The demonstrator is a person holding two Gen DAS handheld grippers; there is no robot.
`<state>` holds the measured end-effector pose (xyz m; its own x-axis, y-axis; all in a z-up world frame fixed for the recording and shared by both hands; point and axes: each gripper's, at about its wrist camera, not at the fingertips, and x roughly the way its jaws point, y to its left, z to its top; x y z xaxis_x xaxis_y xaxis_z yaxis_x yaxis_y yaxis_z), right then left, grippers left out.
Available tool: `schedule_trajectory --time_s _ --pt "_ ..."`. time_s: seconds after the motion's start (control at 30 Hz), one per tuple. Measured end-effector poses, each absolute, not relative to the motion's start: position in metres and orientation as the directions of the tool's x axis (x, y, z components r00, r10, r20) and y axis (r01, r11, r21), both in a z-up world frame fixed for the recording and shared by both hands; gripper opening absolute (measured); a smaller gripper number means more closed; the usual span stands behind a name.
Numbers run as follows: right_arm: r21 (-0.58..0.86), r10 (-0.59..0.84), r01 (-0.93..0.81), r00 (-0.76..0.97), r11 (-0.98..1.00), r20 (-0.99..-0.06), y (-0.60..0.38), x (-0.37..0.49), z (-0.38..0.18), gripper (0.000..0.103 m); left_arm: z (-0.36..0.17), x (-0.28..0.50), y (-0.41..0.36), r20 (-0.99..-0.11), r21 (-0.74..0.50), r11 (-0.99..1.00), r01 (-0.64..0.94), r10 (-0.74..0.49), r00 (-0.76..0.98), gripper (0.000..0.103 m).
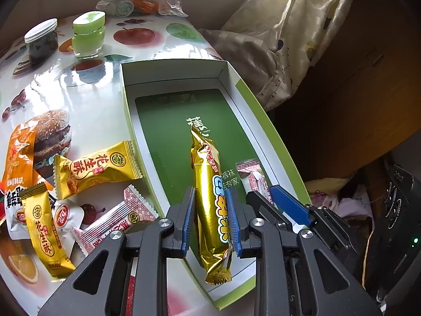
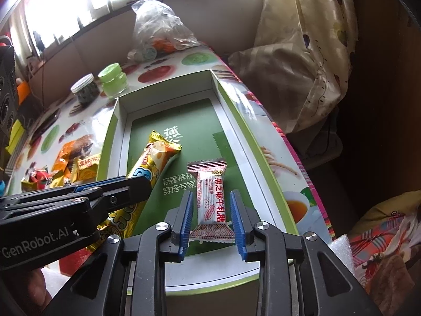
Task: Organize snacks
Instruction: 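Carry both snacks over the green box and open the right tool to drop the candy, then lower the yellow bar into the green box and open the left tool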
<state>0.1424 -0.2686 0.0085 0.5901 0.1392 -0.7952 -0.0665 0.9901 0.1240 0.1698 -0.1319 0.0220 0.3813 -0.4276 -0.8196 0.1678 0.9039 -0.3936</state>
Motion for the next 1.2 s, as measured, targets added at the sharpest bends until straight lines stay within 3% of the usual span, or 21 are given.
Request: schedule_trajectory --time_s 0.1,0.23,0.5,1.2 --pt "0.124 0.131 -0.053 0.591 0.991 -0.796 -0.271 0.140 0.010 0.031 0.022 0.170 -0.131 -0.816 -0.400 0.901 0.167 -0.433 0.382 0.026" --pt "0.122 0.119 -0.036 0.594 0.992 -0.796 -0.274 0.138 0.012 0.034 0.025 0.167 -0.130 -0.803 -0.417 0.891 0.178 -0.453 0.387 0.036" --pt "0.126 0.107 -0.011 0.602 0.992 -0.791 -0.278 0.130 0.018 0.035 0.035 0.156 -0.125 -0.807 -0.386 0.906 0.174 -0.422 0.413 0.040" --pt "0.170 0.174 -0.070 0.655 0.983 -0.736 -0.240 0.097 0.049 0.041 0.060 0.105 -0.058 -0.776 -0.232 0.965 0.121 -0.259 0.575 0.041"
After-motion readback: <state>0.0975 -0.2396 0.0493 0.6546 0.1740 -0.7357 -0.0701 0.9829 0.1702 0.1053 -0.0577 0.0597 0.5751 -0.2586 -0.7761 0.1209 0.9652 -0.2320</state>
